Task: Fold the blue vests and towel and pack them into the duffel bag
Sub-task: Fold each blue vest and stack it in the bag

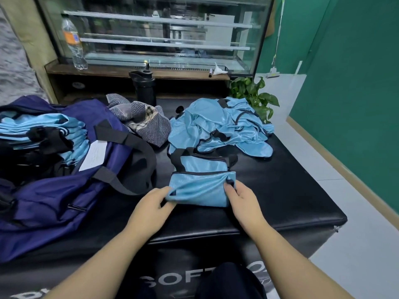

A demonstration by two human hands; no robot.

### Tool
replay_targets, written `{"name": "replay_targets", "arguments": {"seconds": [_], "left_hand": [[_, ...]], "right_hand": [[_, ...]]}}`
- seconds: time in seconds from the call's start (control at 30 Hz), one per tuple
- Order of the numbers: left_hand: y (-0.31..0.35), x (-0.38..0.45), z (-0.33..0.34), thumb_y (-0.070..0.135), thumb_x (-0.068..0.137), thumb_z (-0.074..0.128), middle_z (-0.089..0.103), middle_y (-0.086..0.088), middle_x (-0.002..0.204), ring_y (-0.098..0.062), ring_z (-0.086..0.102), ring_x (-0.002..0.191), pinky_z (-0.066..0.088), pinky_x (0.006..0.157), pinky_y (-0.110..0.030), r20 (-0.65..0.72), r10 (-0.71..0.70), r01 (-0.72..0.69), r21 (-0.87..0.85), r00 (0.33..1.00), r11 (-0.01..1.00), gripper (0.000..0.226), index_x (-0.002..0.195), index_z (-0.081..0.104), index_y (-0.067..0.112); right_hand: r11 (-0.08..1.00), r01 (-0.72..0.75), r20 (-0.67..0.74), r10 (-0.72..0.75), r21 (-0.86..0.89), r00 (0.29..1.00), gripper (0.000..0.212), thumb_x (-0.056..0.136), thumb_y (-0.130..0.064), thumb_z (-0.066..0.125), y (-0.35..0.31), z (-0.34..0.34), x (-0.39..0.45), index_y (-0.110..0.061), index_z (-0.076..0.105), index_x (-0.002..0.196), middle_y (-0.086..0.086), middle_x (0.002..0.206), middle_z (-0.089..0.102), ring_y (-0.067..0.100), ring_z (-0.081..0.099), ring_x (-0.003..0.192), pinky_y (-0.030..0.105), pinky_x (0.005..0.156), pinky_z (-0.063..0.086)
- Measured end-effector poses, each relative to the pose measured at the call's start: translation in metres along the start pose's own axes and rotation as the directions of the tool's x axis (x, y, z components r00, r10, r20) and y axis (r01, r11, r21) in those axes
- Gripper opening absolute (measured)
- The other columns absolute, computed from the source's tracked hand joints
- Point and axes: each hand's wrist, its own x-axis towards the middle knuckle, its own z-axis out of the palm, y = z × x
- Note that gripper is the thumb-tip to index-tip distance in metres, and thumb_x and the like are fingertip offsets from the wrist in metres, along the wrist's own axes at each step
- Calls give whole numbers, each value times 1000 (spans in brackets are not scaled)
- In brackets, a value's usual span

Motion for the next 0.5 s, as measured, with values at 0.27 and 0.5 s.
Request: {"name": "replay_targets", "arguments": {"seconds": [0.27,0.5], "left_hand": [[7,1,0,34,95,53,66,17,100,7,58,94,40,81,-13,-88,-159,132,-260,983,957,14,91,61,44],[12,-8,-5,34,95,51,71,13,90,-1,64,85,47,74,-21,-85,-252,210,-336,964,918,17,91,67,33]], "right_hand": [[970,133,12,-133,-202,991,18,91,-32,61,10,1,-7,-23,53,76,-4,74,55,7,47,67,23,65,40],[973,125,-13,-130,-192,991,31,97,-28,50,4,3,-14,-26,39,69,-14,58,45,5,37,56,20,54,32]]}}
